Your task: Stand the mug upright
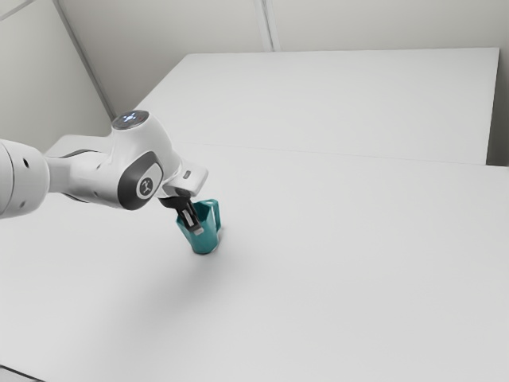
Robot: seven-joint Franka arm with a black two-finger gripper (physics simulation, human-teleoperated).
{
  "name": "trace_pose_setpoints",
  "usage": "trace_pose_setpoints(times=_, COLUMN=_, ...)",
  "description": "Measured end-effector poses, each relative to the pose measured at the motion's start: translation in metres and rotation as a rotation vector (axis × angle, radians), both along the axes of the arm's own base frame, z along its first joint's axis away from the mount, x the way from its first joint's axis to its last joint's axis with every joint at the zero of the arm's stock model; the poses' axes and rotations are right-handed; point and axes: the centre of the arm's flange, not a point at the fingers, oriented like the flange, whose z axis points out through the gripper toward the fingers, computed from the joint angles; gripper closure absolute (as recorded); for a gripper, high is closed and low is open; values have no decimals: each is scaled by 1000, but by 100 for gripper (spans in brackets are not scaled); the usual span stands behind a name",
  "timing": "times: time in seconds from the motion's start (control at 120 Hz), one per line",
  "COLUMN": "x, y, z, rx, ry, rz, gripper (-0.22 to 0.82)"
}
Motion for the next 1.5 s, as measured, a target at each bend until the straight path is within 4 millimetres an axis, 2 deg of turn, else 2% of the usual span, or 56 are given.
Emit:
trace_pose_setpoints(times=0.483, x=0, y=7, z=0, rx=-2, ry=2, rz=18, gripper=46)
trace_pose_setpoints(times=0.692, x=-1, y=3, z=18, rx=-12, ry=-17, rz=17, gripper=42)
trace_pose_setpoints(times=0.867, x=0, y=-4, z=49, rx=-31, ry=-35, rz=19, gripper=40)
trace_pose_setpoints(times=1.017, x=29, y=-5, z=114, rx=-43, ry=-91, rz=43, gripper=33)
trace_pose_setpoints(times=1.075, x=39, y=-10, z=131, rx=-45, ry=-90, rz=52, gripper=28)
trace_pose_setpoints(times=1.2, x=57, y=-13, z=150, rx=-44, ry=-54, rz=100, gripper=15)
trace_pose_setpoints(times=1.283, x=78, y=-13, z=172, rx=-43, ry=-35, rz=154, gripper=10)
trace_pose_setpoints(times=1.383, x=105, y=3, z=195, rx=-45, ry=-2, rz=253, gripper=6)
trace_pose_setpoints(times=1.442, x=117, y=6, z=197, rx=-46, ry=30, rz=292, gripper=5)
trace_pose_setpoints(times=1.5, x=121, y=4, z=196, rx=-47, ry=66, rz=321, gripper=4)
